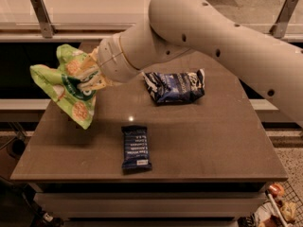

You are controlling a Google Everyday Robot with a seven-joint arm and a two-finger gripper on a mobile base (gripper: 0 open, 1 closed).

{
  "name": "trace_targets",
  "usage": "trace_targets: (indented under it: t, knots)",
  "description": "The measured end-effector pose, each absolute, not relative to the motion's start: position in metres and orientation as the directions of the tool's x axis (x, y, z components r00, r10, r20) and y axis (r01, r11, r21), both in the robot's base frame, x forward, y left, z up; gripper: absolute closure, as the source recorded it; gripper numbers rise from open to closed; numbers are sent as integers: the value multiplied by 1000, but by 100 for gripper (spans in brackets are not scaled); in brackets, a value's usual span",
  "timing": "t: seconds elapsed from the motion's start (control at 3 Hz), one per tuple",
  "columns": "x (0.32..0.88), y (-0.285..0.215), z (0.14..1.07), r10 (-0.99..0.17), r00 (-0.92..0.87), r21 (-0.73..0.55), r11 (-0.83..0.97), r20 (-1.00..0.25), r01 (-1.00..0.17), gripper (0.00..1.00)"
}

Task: Pick green rice chip bag

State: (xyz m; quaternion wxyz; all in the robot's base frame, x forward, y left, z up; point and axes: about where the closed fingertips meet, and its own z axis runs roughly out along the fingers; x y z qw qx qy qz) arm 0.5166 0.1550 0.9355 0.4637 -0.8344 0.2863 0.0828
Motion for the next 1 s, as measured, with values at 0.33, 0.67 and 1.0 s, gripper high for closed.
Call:
trace_targets:
  t: [0.33, 0.67, 1.0]
  knots:
    - [520, 127, 953, -427, 817, -764, -347, -388, -544, 100]
    - [521, 109, 973, -453, 813, -782, -323, -366, -532, 100]
    - [521, 108, 974, -454, 813, -783, -322, -365, -532, 100]
